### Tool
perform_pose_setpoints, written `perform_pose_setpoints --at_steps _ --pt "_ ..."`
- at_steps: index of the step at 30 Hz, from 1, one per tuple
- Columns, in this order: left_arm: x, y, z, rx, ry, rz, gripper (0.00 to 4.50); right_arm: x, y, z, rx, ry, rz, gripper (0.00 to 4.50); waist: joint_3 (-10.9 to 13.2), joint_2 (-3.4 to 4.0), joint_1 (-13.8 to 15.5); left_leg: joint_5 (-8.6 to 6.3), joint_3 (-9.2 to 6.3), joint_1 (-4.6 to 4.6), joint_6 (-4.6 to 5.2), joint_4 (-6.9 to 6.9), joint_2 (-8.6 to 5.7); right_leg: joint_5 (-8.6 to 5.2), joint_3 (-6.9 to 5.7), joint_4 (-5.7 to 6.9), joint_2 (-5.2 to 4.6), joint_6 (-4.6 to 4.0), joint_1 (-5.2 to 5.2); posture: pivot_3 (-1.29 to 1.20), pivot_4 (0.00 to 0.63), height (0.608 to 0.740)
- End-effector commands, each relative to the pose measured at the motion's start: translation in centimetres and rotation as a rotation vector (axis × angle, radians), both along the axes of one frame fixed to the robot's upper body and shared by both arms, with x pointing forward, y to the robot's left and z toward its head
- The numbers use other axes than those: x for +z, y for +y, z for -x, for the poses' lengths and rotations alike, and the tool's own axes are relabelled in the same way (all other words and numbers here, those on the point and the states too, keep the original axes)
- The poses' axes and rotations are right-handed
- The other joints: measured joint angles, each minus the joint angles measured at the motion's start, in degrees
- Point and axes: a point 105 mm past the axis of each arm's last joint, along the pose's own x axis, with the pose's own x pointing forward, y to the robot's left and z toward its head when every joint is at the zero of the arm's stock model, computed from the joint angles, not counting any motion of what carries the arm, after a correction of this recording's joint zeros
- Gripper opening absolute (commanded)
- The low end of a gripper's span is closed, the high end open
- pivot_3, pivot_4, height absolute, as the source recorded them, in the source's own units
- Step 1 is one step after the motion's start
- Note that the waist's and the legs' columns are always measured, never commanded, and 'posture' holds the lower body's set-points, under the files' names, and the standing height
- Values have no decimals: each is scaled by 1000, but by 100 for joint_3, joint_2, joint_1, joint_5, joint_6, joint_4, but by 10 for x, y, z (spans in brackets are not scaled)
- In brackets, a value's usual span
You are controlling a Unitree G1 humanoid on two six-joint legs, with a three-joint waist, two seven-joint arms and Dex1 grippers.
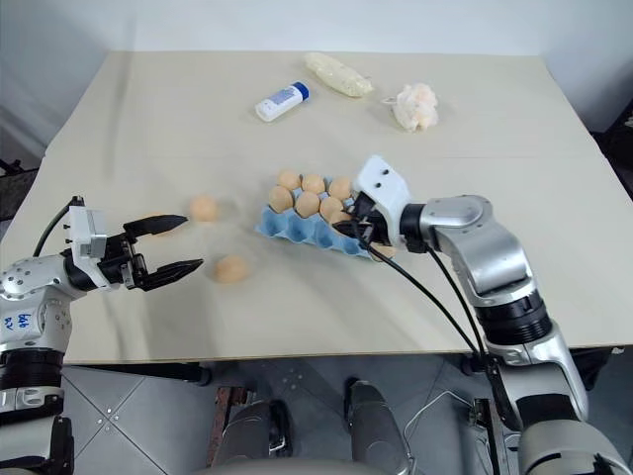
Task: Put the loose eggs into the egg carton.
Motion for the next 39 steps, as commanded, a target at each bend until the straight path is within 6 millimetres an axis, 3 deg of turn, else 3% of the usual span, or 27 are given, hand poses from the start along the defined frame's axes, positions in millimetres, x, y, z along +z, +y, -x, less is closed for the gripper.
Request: perform_pose_setpoints --at_steps 1,4,14,15,19,27,33,39 --pt "12 -1 1 -4 -53 11 4500 8 -6 5 7 -27 4 882 0 0 -25 0 1 0 0 0 1 0 0 0 1 0 0 0 150 740" --pt "12 -1 1 -5 -55 11 4500 5 -6 6 12 -18 10 882 0 0 -36 0 0 2 0 0 3 0 0 6 2 0 -1 0 150 740" --pt "14 0 0 5 -60 14 4500 7 -4 6 20 -13 -1 4331 0 0 -17 1 0 0 -1 6 0 0 0 10 0 0 -3 0 150 740" --pt "14 1 1 8 -60 14 4500 8 -5 6 19 -16 -1 4490 0 0 -17 1 0 0 -1 6 0 0 0 10 0 0 -3 0 150 740" --pt "15 3 1 25 -67 17 4500 15 -12 11 32 -23 -4 4490 0 0 -15 1 0 0 -1 6 1 0 0 11 1 0 -3 0 150 740" --pt "23 16 5 126 -106 38 4500 21 -30 46 215 -39 -73 4490 0 0 50 -2 0 -1 0 3 2 0 -2 1 3 0 -3 0 150 740" --pt "26 41 17 404 -209 100 4500 26 -64 71 373 -121 -294 4490 0 -1 129 -2 -1 6 1 6 2 0 -2 4 3 1 5 0 150 740" --pt "20 34 36 623 -185 188 4500 8 -84 68 387 -103 -287 4490 -1 -4 128 -1 -1 23 5 21 0 5 4 10 -2 9 24 0 150 740"
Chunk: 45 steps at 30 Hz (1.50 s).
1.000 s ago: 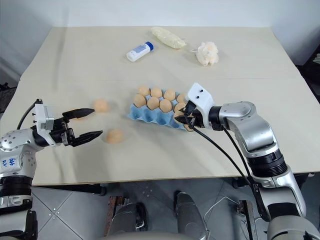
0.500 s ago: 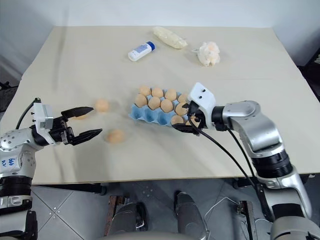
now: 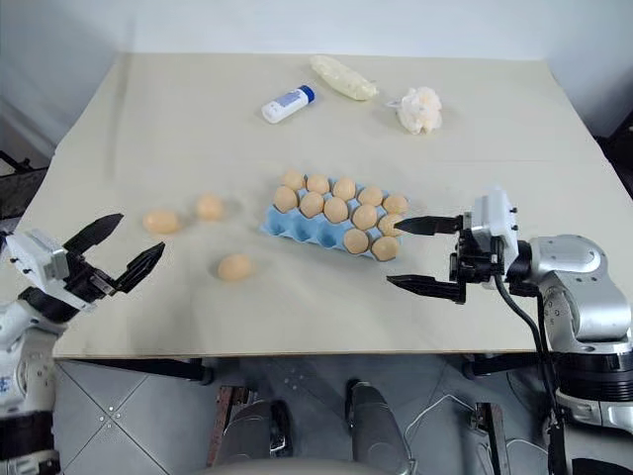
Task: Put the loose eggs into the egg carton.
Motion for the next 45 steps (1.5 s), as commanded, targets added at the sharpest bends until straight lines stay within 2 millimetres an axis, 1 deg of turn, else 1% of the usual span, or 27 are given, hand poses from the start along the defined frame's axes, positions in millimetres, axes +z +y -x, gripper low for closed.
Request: perform_pose_setpoints --at_steps 1,4,7,11,12,15,17,19,22,23,25,26,28,32,35,41,43,45 --pt "16 -9 15 161 -38 67 4500 -1 -11 0 34 -19 -7 4490 0 -2 -3 5 1 11 -4 1 -2 -2 5 10 0 -5 3 0 150 740" --pt "16 -27 26 213 -15 116 4500 -3 -12 -4 54 -14 -7 4490 2 -4 -27 3 -17 64 -11 -22 -9 -6 36 -3 -3 -15 40 0 150 740" --pt "18 -34 35 233 7 144 4500 -3 -11 -5 90 -12 -11 4490 2 -4 -34 2 -17 72 -12 -17 -7 -10 38 -6 1 -22 49 0 150 740" --pt "10 -43 46 243 85 142 4500 -4 -9 -12 104 -11 -1 4490 2 -4 -41 -5 -23 79 -27 -12 -9 -41 43 -6 4 -78 55 0 150 740" --pt "8 -44 47 244 104 142 4500 -4 -9 -14 105 -11 0 4490 3 -4 -44 -5 -23 80 -27 -12 -10 -42 45 -7 3 -80 56 0 150 740" --pt "-7 -53 43 253 225 123 4500 -4 -5 -18 113 -10 2 4490 3 -4 -42 -5 -24 80 -27 -8 -13 -43 47 -13 2 -80 59 0 150 740" --pt "-10 -60 41 244 252 115 4500 -5 -2 -19 117 -8 3 4490 3 -5 -38 -4 -33 81 -26 -7 -16 -42 46 -24 3 -79 67 0 150 740" --pt "-10 -73 37 224 265 118 4500 -5 -1 -20 126 -6 0 4490 3 -5 -27 -5 -39 80 -26 -8 -17 -41 41 -35 1 -78 76 0 150 740" --pt "-10 -86 32 211 280 122 4500 -5 1 -18 140 -4 -8 4490 3 -4 -20 -7 -42 79 -22 -11 -22 -40 39 -43 -2 -76 81 0 150 740" --pt "-8 -93 29 198 265 127 4500 -5 2 -18 145 -3 -11 4490 3 -4 -16 -7 -42 79 -21 -12 -22 -40 39 -45 -3 -76 82 0 150 740" --pt "-6 -100 26 186 244 131 4500 -5 3 -16 150 0 -13 4490 3 -4 -12 -8 -45 79 -21 -14 -23 -38 38 -46 -2 -72 83 0 150 740" --pt "-10 -104 20 175 249 126 4500 -6 3 -16 149 3 -14 4490 2 -4 -9 -8 -46 78 -21 -14 -23 -37 37 -46 -2 -71 84 0 150 740" --pt "-24 -111 12 157 320 109 4500 -6 3 -13 153 9 -21 4490 2 -4 -4 -8 -48 79 -21 -16 -23 -37 35 -46 -1 -70 84 0 150 740" --pt "-35 -112 0 151 360 93 4500 -4 2 -8 170 -10 -54 4490 3 -4 -24 -8 -54 80 -22 -16 -23 -36 32 -46 0 -70 87 0 150 740" --pt "-40 -111 -10 144 371 81 4500 -4 1 -10 164 -25 -60 4490 3 -3 -10 -7 -55 80 -21 -13 -23 -31 28 -45 0 -61 86 0 150 740" --pt "-50 -120 -28 88 403 59 4500 -5 2 -10 130 -35 -68 4490 3 -3 10 -7 -58 77 -21 -13 -27 -30 24 -46 -5 -58 88 0 150 740" --pt "-54 -119 -33 95 417 29 4500 -7 1 -10 121 -35 -64 4490 3 -2 14 -7 -60 76 -21 -15 -27 -25 21 -46 -6 -50 88 0 150 740" --pt "-56 -120 -35 85 421 7 4114 -6 0 -10 107 -40 -65 4500 3 -2 12 -8 -64 75 -21 -18 -26 -18 16 -45 -5 -38 87 0 150 740"
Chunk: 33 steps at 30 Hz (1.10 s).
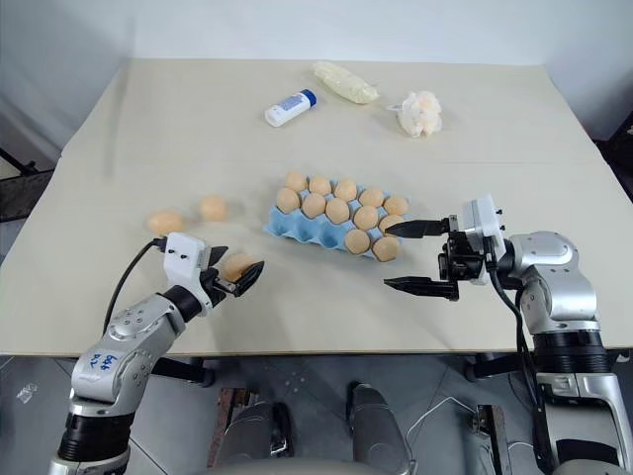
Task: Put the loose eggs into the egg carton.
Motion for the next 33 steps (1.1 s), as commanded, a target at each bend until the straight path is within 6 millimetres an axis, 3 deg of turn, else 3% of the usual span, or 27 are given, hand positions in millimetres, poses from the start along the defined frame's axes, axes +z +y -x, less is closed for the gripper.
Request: perform_pose_setpoints --at_steps 1,8,16,19,22,27,33 --pt "6 -3 -4 -36 -35 -33 3934 14 -4 2 -23 -70 -24 4500 0 1 -1 0 0 0 0 -3 0 0 -1 0 0 0 0 0 150 740" --pt "20 -7 -6 -74 -78 -42 1875 16 -9 3 -56 -81 -13 4500 1 1 17 -1 -5 0 -1 -4 2 10 -8 2 0 17 -1 0 150 740" --pt "72 -18 -23 -131 -259 48 1823 18 -13 2 -85 -97 -12 4500 1 1 106 -2 -3 -1 -3 0 0 10 -5 1 0 18 0 0 150 740" --pt "102 -38 -29 -285 -337 112 1823 20 -14 3 -104 -106 -16 4500 1 1 133 4 -2 -4 6 0 0 16 -9 1 2 28 0 0 150 740" --pt "115 -56 -33 -421 -378 157 1823 20 -15 3 -119 -113 -21 4500 1 2 145 13 13 -12 21 5 -2 21 -21 1 1 37 1 0 150 740" --pt "110 -93 -39 -641 -408 155 1823 18 -13 4 -132 -118 -27 4500 1 2 147 10 32 -12 23 -1 -3 30 -23 -7 0 53 2 0 150 740" --pt "87 -116 -45 -762 -343 136 1823 17 -12 7 -155 -125 -36 4500 2 4 123 9 31 -14 23 -1 -2 32 -24 -12 5 57 1 0 150 740"
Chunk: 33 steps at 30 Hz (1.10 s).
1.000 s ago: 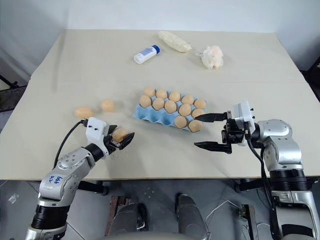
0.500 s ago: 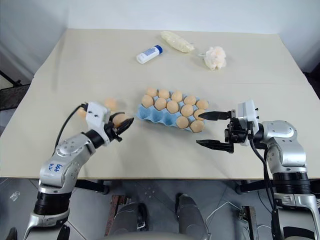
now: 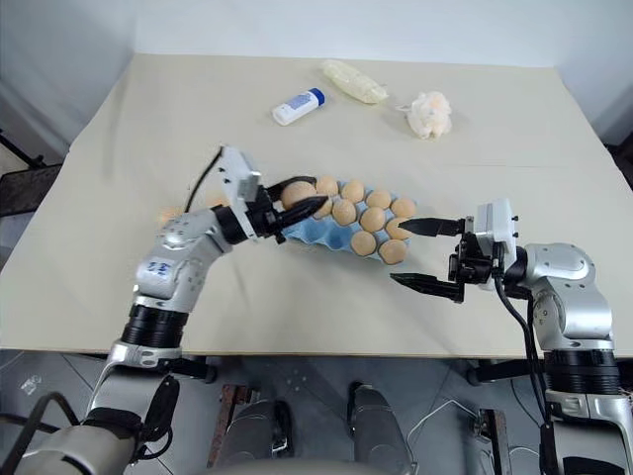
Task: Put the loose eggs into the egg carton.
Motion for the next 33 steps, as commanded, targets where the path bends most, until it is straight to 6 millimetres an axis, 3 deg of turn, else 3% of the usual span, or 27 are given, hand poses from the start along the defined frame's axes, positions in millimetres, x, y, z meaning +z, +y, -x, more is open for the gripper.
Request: perform_pose_setpoints --at_steps 1,7,15,22,27,33 --pt "2 -11 -1 -55 -40 -17 1823 12 -2 5 -20 -69 -10 4500 0 1 11 0 -2 0 0 0 0 0 -2 0 0 0 0 0 150 740" --pt "-7 -19 -8 -69 -37 -23 1823 10 -5 11 -49 -65 -10 4500 1 0 21 -1 -7 -9 4 8 -2 3 -5 -3 -3 6 0 0 150 740" --pt "-13 -34 -15 -75 -41 -1 4376 12 -7 11 -63 -64 -6 4500 1 0 19 -1 -11 -12 8 10 -4 5 -8 -5 -4 9 1 0 150 740" --pt "-18 -35 -20 -51 -56 -14 4444 12 -6 12 -63 -65 -1 4500 1 0 15 -1 -13 -12 8 6 -4 5 -10 -8 -3 10 1 0 150 740" --pt "-20 -3 -9 -21 -69 -18 4444 14 -8 10 -59 -66 3 4500 1 1 -20 -1 -14 -11 8 1 -3 6 -8 -11 -3 10 1 0 150 740" --pt "-23 54 18 105 -62 -18 4444 15 -8 7 -44 -66 2 4500 4 6 7 0 -15 -6 4 0 7 2 -11 4 5 4 -1 0 150 740"
